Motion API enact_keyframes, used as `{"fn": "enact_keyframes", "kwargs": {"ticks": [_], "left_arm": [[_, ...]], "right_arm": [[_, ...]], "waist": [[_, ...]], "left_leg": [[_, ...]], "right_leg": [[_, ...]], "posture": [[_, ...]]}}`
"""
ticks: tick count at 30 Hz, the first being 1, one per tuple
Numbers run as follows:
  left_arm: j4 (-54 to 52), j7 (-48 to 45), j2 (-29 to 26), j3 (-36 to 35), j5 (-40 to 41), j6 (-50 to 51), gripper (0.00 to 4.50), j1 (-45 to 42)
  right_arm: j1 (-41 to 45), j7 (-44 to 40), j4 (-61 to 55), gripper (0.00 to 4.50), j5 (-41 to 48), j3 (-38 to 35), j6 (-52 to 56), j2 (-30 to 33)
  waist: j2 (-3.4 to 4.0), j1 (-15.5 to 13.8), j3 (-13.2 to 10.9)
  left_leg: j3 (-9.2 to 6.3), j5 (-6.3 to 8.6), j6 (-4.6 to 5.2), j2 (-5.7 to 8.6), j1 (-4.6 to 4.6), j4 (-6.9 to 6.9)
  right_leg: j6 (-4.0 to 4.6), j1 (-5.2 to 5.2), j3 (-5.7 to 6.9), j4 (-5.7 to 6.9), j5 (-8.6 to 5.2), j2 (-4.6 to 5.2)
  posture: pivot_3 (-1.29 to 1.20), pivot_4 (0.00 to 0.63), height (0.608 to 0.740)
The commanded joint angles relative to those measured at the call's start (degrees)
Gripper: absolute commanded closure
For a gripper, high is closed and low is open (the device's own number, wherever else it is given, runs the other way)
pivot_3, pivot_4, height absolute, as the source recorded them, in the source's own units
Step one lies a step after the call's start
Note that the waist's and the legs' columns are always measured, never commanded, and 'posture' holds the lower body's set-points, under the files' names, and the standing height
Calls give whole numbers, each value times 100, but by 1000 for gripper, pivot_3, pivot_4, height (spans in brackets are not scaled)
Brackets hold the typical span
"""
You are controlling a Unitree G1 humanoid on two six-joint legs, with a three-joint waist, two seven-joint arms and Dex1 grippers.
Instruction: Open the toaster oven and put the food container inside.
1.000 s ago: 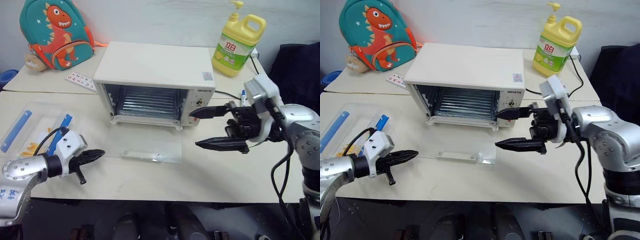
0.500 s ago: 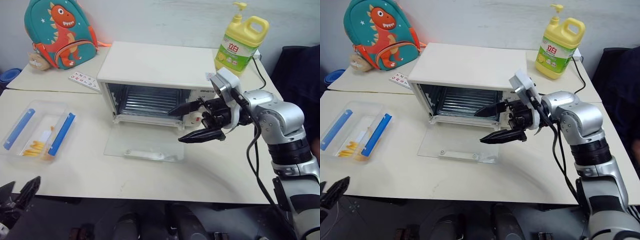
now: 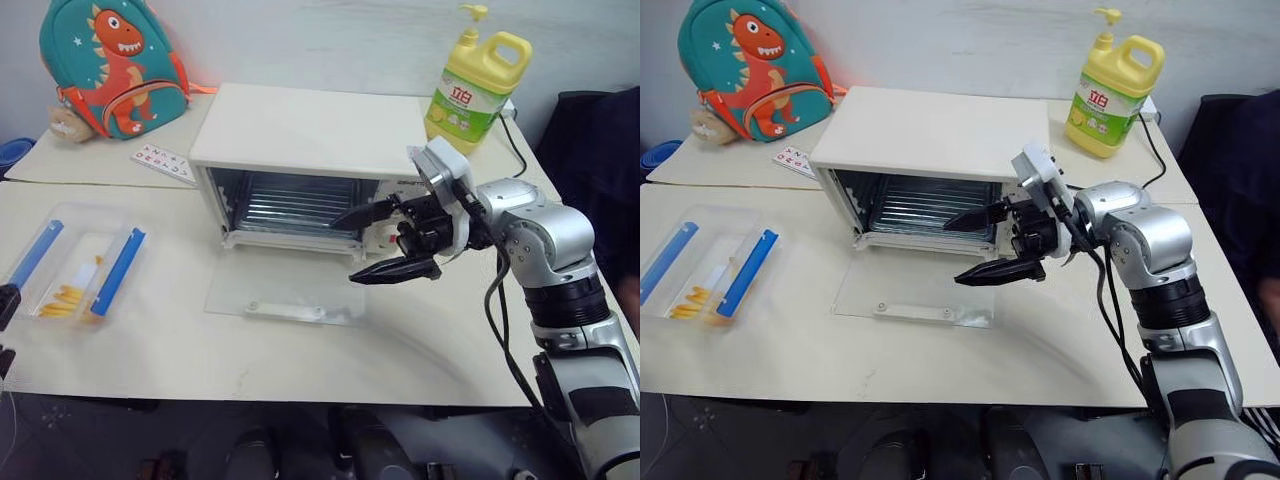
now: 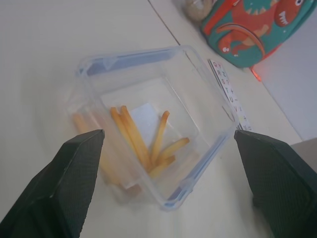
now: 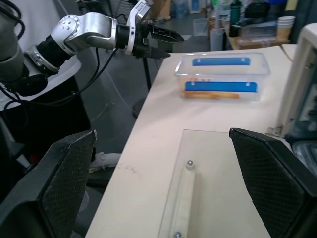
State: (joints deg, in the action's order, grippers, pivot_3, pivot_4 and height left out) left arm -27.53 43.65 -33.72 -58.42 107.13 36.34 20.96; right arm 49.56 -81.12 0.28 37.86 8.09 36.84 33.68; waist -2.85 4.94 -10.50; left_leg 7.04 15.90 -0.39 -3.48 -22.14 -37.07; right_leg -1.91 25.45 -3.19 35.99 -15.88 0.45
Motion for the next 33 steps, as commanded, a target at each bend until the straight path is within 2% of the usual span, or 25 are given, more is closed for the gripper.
{"fn": "enact_keyframes", "kwargs": {"ticks": [1,8,16,19,25,31,33], "left_arm": [[382,492,-217,69,203,-396,38,-67],[894,965,-388,502,189,-673,38,-490],[1806,1320,-668,1219,-100,-724,38,-1664],[2042,1871,-670,1389,-11,-685,593,-1859],[2145,2246,-637,1399,-127,-674,2460,-1977],[2176,2159,-834,1255,-113,-372,4247,-1794],[2234,1755,-1092,1228,-199,-3,4482,-1568]], "right_arm": [[-80,150,-294,0,74,-279,-10,81],[-299,385,-541,0,164,-476,120,122],[-396,488,-687,0,215,-502,201,110],[-330,529,-646,0,250,-546,259,92],[-334,607,-623,0,253,-562,251,98],[-427,598,-670,0,134,-505,163,218],[-485,570,-675,0,66,-486,95,283]], "waist": [[0,-5,0],[-3,-50,1],[-3,-134,2],[-3,-137,2],[-4,-176,2],[-4,-174,2],[-6,-176,3]], "left_leg": [[-1,2,-3,-3,1,0],[0,5,-10,-7,-1,-3],[6,3,-18,0,-1,-4],[17,0,-11,-8,0,0],[14,3,-16,-15,0,1],[16,0,-16,-12,2,-2],[14,1,-17,-12,1,-3]], "right_leg": [[-1,0,3,0,0,-2],[10,2,10,-3,-6,-5],[24,0,7,-9,-2,-4],[7,3,9,-9,7,-5],[-15,5,17,-8,19,-9],[8,5,15,-7,7,-6],[14,5,16,-8,4,-6]], "posture": [[0,150,740],[0,150,740],[0,150,740],[0,150,740],[0,150,740],[0,150,740],[0,150,740]]}}
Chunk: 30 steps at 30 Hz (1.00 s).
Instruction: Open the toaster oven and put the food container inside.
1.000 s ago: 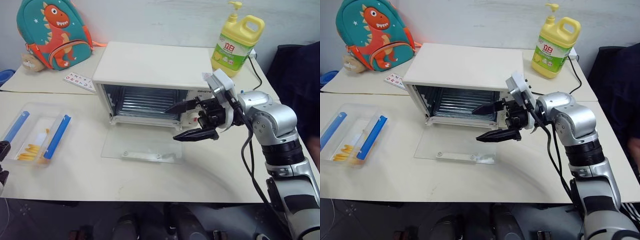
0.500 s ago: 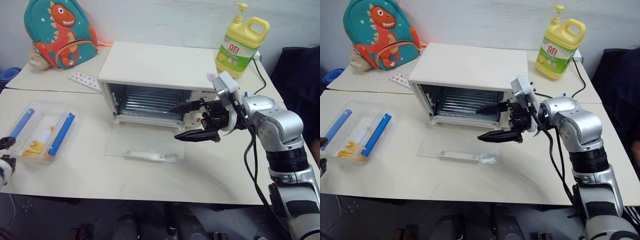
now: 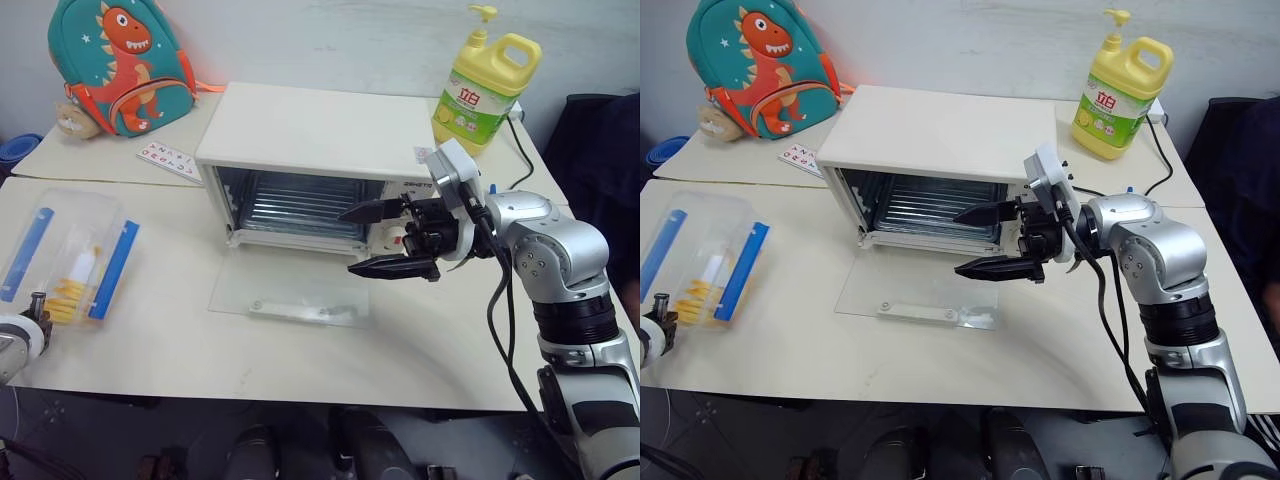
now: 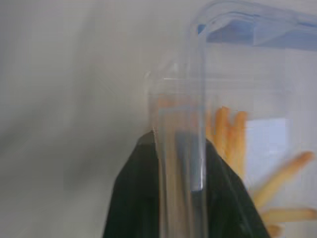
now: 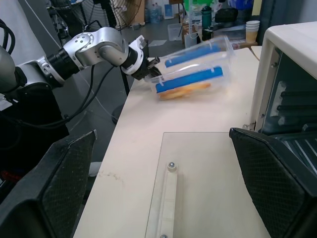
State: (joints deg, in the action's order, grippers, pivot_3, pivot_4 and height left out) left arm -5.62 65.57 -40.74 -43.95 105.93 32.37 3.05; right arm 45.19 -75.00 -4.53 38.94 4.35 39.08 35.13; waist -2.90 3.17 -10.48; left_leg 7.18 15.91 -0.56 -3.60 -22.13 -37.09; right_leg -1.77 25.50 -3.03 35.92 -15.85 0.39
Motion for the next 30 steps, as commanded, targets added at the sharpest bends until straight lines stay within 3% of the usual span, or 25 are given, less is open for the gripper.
{"fn": "enact_keyframes", "kwargs": {"ticks": [1,5,9,14,17,20,22,24,30], "left_arm": [[128,-739,-633,-243,-21,774,4482,435],[380,-2260,-1814,-321,-472,2137,4482,1211],[308,-3961,-2504,-352,-854,2960,4482,1304],[165,-4961,-3087,-73,-762,3499,4482,652],[-41,-4988,-3384,1023,-469,3529,4482,-420],[-174,-4662,-3266,2488,-402,3664,4482,-1888],[39,-4165,-2941,3265,-496,3806,4482,-2773],[309,-3736,-2564,3882,-636,3984,4482,-3519],[912,-3263,-1833,4578,-1069,4464,4482,-4639]], "right_arm": [[-86,-37,-201,0,-1,-143,-31,208],[-294,-7,-312,0,156,-312,258,497],[-702,151,-538,0,95,-522,124,692],[-1242,550,-820,0,-62,-696,-60,720],[-1710,890,-1134,0,-165,-810,-221,674],[-2105,1101,-1428,0,-192,-916,-320,710],[-2237,1239,-1540,0,-139,-1006,-302,706],[-2350,1376,-1636,0,-99,-1082,-276,707],[-2641,1679,-1892,0,-16,-1257,-262,694]], "waist": [[-5,5,2],[0,25,0],[6,10,-4],[5,17,-3],[6,0,-4],[18,-71,-9],[23,-70,-12],[24,-59,-13],[23,-50,-14]], "left_leg": [[0,1,-1,0,-1,1],[6,19,-29,-1,-4,10],[3,29,-37,-1,-10,21],[-5,35,-40,-3,-21,42],[-6,33,-42,-3,-18,71],[-9,22,-49,-3,-16,89],[-7,0,-57,-4,-9,88],[-2,-5,-65,-10,-6,86],[-13,-11,-80,-6,5,63]], "right_leg": [[5,0,0,-2,-3,0],[20,12,2,-10,-11,4],[34,17,21,-32,-20,9],[43,18,55,-52,-24,30],[55,21,92,-52,-32,46],[56,22,104,-51,-32,43],[-23,22,104,-38,12,35],[-29,21,100,-36,14,21],[-30,24,102,4,13,-9]], "posture": [[0,150,740],[0,150,740],[0,150,740],[0,150,740],[0,150,740],[0,150,740],[0,150,740],[0,150,740],[0,150,740]]}}
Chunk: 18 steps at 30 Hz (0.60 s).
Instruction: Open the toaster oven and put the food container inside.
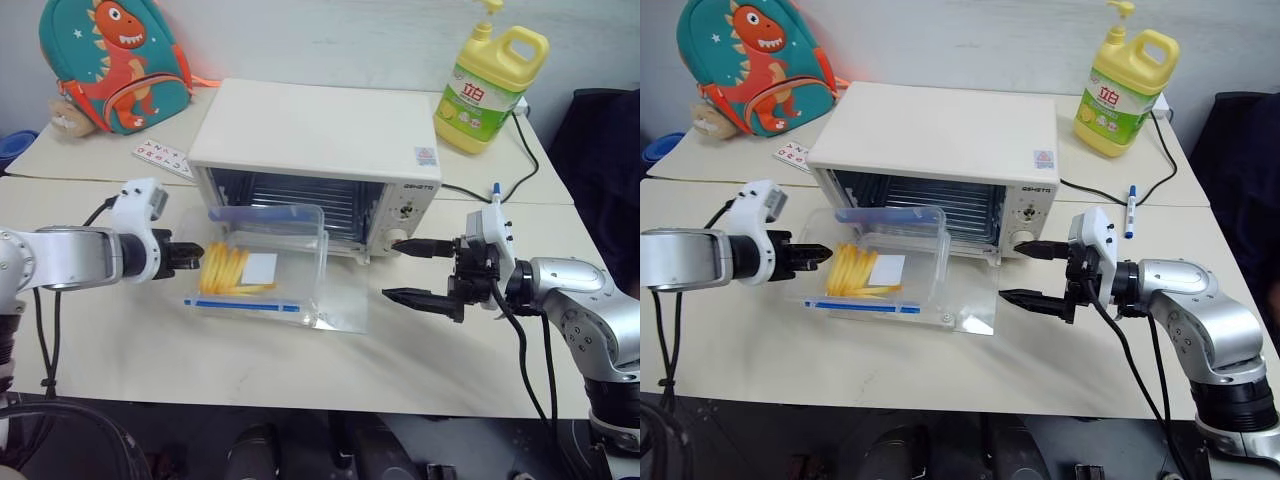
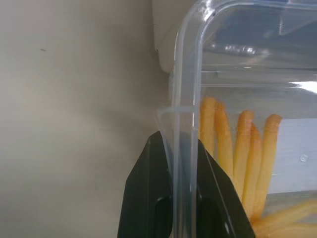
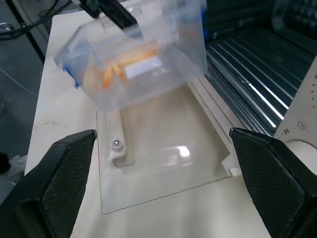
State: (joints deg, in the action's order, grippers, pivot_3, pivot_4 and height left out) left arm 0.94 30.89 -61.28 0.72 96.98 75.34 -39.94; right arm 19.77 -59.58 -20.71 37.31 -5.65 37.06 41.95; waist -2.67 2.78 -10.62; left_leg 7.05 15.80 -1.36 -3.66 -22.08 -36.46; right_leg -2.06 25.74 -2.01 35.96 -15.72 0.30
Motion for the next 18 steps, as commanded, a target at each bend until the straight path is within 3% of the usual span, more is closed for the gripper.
{"fn": "enact_keyframes", "kwargs": {"ticks": [1,7,16,18], "left_arm": [[337,232,327,145,-241,231,4482,-451],[595,274,881,126,-606,621,4482,-915],[725,301,1153,-497,-660,691,1825,-1145],[657,212,1100,-721,-473,647,1825,-1057]], "right_arm": [[-140,184,-302,0,150,-277,-69,7],[-278,341,-408,0,191,-316,-93,-7],[-203,454,-312,0,165,-199,-173,-36],[-151,434,-265,0,165,-173,-172,-24]], "waist": [[1,-33,0],[3,-124,-1],[2,-99,-1],[2,-96,-1]], "left_leg": [[-4,-2,4,3,1,-3],[-12,-5,28,8,-1,-72],[-11,-16,42,6,-7,-67],[-11,-13,31,2,-6,-67]], "right_leg": [[0,-1,0,5,0,1],[-2,-20,3,24,2,5],[-24,-24,-4,18,16,25],[-23,-20,-2,28,16,20]], "posture": [[0,150,740],[0,150,740],[0,150,740],[0,150,740]]}}
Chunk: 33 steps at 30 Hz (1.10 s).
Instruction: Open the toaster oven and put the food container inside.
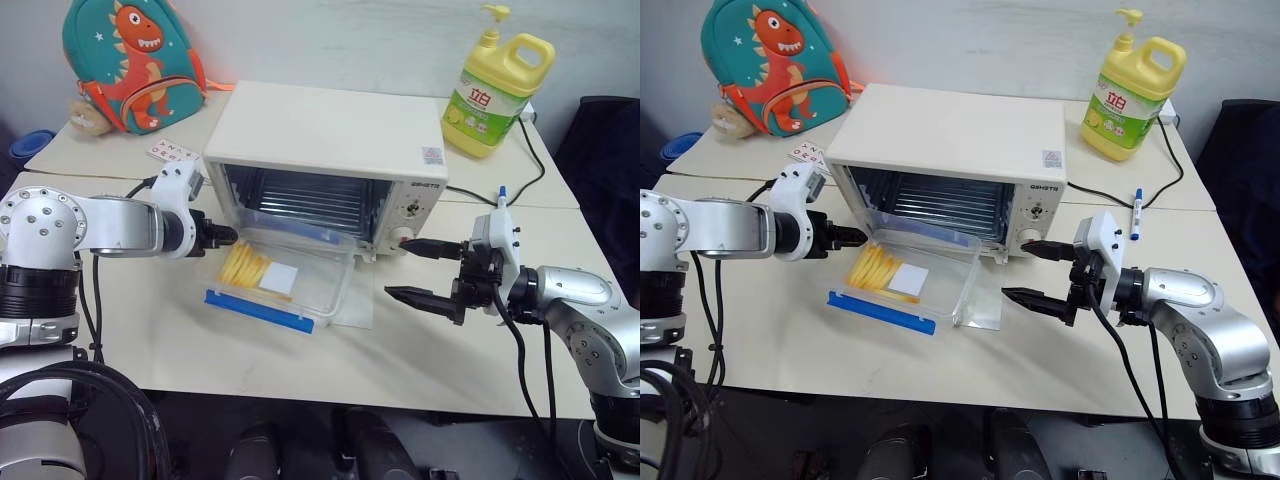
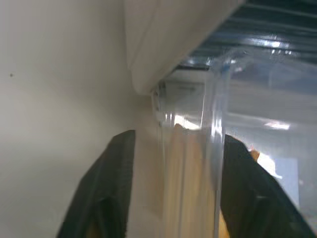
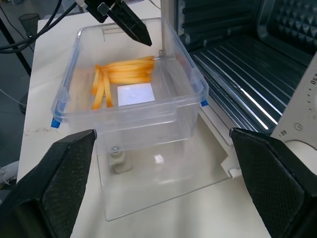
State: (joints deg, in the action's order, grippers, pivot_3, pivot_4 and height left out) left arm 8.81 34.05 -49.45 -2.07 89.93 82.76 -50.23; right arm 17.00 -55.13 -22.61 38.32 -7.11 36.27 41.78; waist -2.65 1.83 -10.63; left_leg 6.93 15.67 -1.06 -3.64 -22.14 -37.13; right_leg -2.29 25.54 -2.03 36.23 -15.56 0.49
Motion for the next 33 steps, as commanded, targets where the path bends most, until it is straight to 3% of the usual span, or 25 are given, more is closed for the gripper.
{"fn": "enact_keyframes", "kwargs": {"ticks": [1,5,10,11,14,17,18,20,23,28,33], "left_arm": [[-174,-140,-108,-572,351,-145,1825,42],[-618,-403,-318,-1176,800,-437,1825,543],[-1595,-1989,-709,-2640,1299,-781,1825,1681],[-1712,-2388,-754,-2918,1237,-839,1782,1917],[-1984,-3992,-944,-3716,581,-937,2398,2724],[-2241,-5942,-1323,-4093,-421,-1131,3321,3747],[-2346,-6566,-1471,-4118,-782,-1252,3642,4097],[-2554,-7735,-1804,-4044,-1577,-1659,4304,4811],[-2794,-9288,-2286,-3766,-2803,-2562,4500,5698],[-2712,-10083,-2622,-2530,-4374,-4010,4500,5846],[-2521,-10301,-2606,-1643,-4988,-4446,4500,5279]], "right_arm": [[152,-24,-51,0,57,-9,-92,-1],[257,-128,72,0,38,53,-88,50],[430,-312,259,0,210,44,127,153],[440,-377,275,389,292,26,193,184],[440,-606,204,1299,511,29,366,294],[340,-848,26,2344,740,67,522,437],[287,-916,-44,2698,825,83,584,480],[161,-1009,-211,3417,999,133,726,533],[-164,-1147,-608,4440,1108,417,791,523],[-431,-615,-251,4474,122,1314,267,-92],[-698,-870,154,4474,-118,1597,-153,-361]], "waist": [[0,-5,0],[0,4,0],[-2,14,-1],[-1,-2,-1],[-1,-12,-1],[-1,-8,-1],[-1,-5,-1],[0,4,-1],[0,10,-1],[4,38,2],[4,41,2]], "left_leg": [[-1,-1,-8,0,1,1],[0,-4,-25,-6,3,3],[0,-4,-25,-9,2,-3],[0,-4,-25,-8,3,-4],[1,7,-3,-4,8,-4],[1,9,1,-3,7,-2],[1,9,0,-5,7,1],[1,11,-1,-9,6,9],[1,35,-22,-13,3,18],[0,40,-12,-12,-1,45],[13,35,2,-8,-4,87]], "right_leg": [[2,1,2,2,-1,-3],[10,7,3,14,-6,-6],[13,7,4,18,-8,-2],[15,7,4,18,-9,0],[33,4,7,17,-20,3],[68,5,10,8,-39,2],[117,5,10,1,-67,2],[129,5,12,-12,-74,3],[131,5,12,-33,-75,7],[139,0,8,-70,-69,16],[133,11,2,-79,-65,19]], "posture": [[0,150,740],[0,150,740],[0,150,740],[0,150,740],[0,150,740],[0,150,740],[0,150,740],[0,150,740],[0,150,740],[0,150,740],[0,150,740]]}}
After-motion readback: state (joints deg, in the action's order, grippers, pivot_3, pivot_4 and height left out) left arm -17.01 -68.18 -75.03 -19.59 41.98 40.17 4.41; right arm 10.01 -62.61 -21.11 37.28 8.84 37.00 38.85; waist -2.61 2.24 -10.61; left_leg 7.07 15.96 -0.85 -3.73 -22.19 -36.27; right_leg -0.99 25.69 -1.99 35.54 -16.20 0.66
